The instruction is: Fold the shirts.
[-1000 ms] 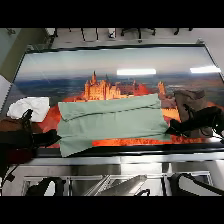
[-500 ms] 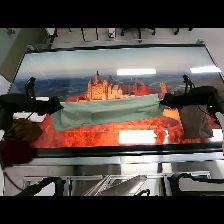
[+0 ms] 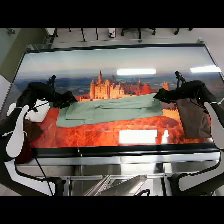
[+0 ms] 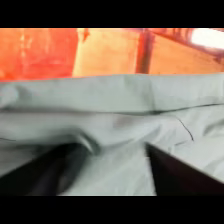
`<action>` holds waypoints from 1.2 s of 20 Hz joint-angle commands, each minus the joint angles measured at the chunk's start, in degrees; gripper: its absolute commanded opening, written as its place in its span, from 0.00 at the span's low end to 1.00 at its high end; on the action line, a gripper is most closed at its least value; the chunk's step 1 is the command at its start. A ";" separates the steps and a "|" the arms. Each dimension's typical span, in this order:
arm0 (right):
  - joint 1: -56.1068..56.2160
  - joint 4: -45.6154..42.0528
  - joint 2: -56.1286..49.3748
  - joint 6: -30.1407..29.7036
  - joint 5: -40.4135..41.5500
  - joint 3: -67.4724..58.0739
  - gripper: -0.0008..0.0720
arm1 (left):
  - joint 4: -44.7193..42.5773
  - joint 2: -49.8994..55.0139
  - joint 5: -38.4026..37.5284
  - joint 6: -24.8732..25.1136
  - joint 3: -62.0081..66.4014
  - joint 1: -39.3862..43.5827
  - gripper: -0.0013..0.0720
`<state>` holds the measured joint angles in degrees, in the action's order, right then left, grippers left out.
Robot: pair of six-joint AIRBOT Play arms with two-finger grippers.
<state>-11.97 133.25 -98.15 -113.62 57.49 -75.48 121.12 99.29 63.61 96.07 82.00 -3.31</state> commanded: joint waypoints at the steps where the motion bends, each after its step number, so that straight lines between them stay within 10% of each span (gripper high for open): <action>1: -1.55 -5.90 -0.79 0.39 3.39 -4.39 0.75 | -0.07 4.68 5.03 -0.09 5.68 0.39 0.87; 2: -2.29 -7.63 -0.98 1.53 4.00 -5.38 0.87 | -0.04 5.11 7.26 -0.11 7.67 0.26 0.87; 11: -3.54 -2.91 -9.03 1.07 11.13 -6.21 0.87 | -0.07 5.18 23.10 -6.82 27.23 -2.56 0.87; 15: -3.52 -2.01 -10.80 1.05 12.85 -6.21 0.61 | 0.00 5.18 24.90 -8.15 33.24 -2.32 0.85; 16: -3.50 -1.31 -10.99 0.81 13.09 -6.21 0.31 | 0.13 5.18 24.98 -8.33 34.14 -2.08 0.85; 18: -3.50 -0.11 -11.10 -0.33 13.00 -6.21 0.08 | 0.11 5.14 24.87 -8.39 34.49 -1.20 0.85; 21: -3.48 3.19 -11.10 -1.79 13.00 -6.21 0.04 | 0.11 5.14 24.09 -8.39 32.92 1.05 0.84; 22: -3.48 4.02 -11.06 -1.97 13.07 -6.25 0.04 | 0.13 5.14 23.26 -8.39 32.26 2.01 0.80; 24: -3.61 4.50 -10.14 -1.99 13.27 -6.27 0.04 | 0.20 5.14 21.59 -7.15 31.15 4.79 0.05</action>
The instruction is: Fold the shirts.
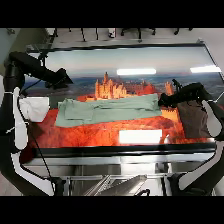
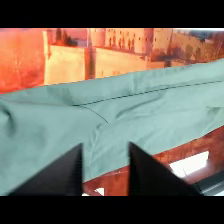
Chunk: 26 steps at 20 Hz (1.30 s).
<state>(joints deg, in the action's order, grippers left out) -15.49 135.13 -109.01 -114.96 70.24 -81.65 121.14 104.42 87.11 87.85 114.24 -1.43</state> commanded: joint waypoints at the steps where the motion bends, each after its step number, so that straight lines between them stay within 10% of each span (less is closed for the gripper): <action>1: -0.20 2.67 1.90 -0.66 1.14 -0.13 0.04 | 0.17 0.00 -3.61 1.14 -1.97 4.94 0.05; 9: -2.34 4.83 22.38 -0.79 12.59 -0.17 0.04 | 0.76 5.20 -26.58 1.11 -14.16 28.00 0.05; 18: -2.62 6.38 37.20 1.44 16.39 -4.07 0.04 | 3.89 25.27 -27.47 -5.14 4.79 44.00 0.05; 26: -2.25 6.34 34.27 3.98 18.03 -4.00 0.04 | 10.91 16.24 -21.18 -2.03 1.44 36.54 0.05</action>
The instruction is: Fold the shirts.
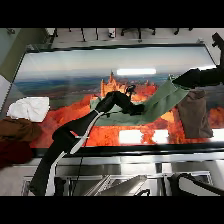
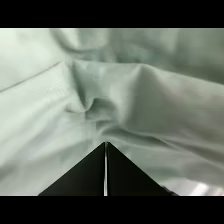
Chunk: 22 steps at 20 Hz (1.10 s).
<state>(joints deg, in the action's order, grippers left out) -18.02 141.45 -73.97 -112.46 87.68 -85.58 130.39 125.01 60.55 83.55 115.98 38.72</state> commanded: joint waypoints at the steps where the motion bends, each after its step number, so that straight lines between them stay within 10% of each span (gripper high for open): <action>1: 0.59 0.04 -0.98 1.53 0.57 -0.07 0.04 | 1.66 -7.56 8.57 4.07 -0.31 -6.01 0.05; 7: 13.29 0.04 -1.18 6.40 -11.21 4.00 0.04 | 1.20 -35.01 20.79 8.17 -0.31 -24.92 0.05; 13: 50.69 0.24 -12.33 10.54 -61.05 11.39 0.04 | 1.07 -56.81 21.57 10.67 -0.33 -38.29 0.05; 14: 56.74 0.24 -16.48 10.82 -70.84 11.26 0.13 | 1.09 -59.08 22.08 11.26 -0.94 -39.23 0.05; 16: 64.08 0.20 -24.17 13.46 -81.18 10.08 0.80 | 1.09 -63.76 20.74 12.63 -6.21 -39.82 0.05; 22: 55.10 -2.54 -23.43 14.38 -64.48 9.40 0.82 | 1.09 -75.58 12.33 13.55 -28.96 -39.82 0.05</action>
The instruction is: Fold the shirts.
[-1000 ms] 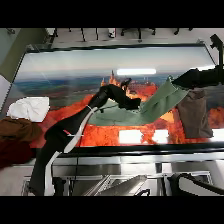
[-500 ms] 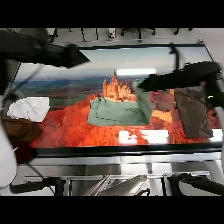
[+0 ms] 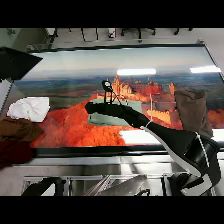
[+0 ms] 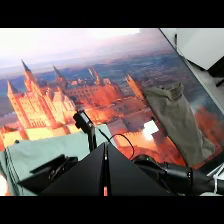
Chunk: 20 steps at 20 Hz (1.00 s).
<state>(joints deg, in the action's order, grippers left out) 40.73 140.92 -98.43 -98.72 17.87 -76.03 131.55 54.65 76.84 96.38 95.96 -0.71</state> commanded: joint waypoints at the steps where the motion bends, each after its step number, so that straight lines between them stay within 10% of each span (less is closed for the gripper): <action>1: -7.37 -3.80 3.39 0.37 10.62 -0.15 0.82 | -0.02 -6.36 -4.46 0.72 -11.15 -0.39 0.05; 9: -42.45 -15.26 16.20 0.37 50.05 1.84 0.82 | -0.04 -14.01 -5.25 0.68 -19.21 -0.39 0.05; 20: -44.11 -0.52 -1.79 -9.33 51.25 7.26 0.88 | 0.00 -15.12 -4.85 -0.02 -19.21 -0.39 0.05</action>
<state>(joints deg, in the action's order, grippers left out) -4.38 137.75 -96.25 -106.45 68.93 -69.04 131.52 39.62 72.01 96.53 76.79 -1.04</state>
